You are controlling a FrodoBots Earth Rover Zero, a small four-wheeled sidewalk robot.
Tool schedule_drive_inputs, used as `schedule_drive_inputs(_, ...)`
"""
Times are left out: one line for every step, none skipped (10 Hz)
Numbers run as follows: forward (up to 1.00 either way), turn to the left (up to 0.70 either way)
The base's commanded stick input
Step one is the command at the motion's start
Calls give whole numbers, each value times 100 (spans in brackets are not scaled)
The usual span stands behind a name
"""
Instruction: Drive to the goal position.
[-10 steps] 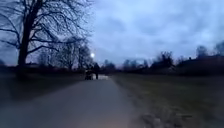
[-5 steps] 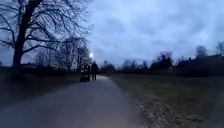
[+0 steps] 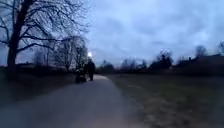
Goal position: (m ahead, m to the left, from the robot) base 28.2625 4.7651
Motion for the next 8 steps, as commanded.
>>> schedule_drive_inputs(100, 4)
schedule_drive_inputs(100, 4)
schedule_drive_inputs(100, 4)
schedule_drive_inputs(100, 4)
schedule_drive_inputs(100, 4)
schedule_drive_inputs(100, 4)
schedule_drive_inputs(100, 4)
schedule_drive_inputs(100, 4)
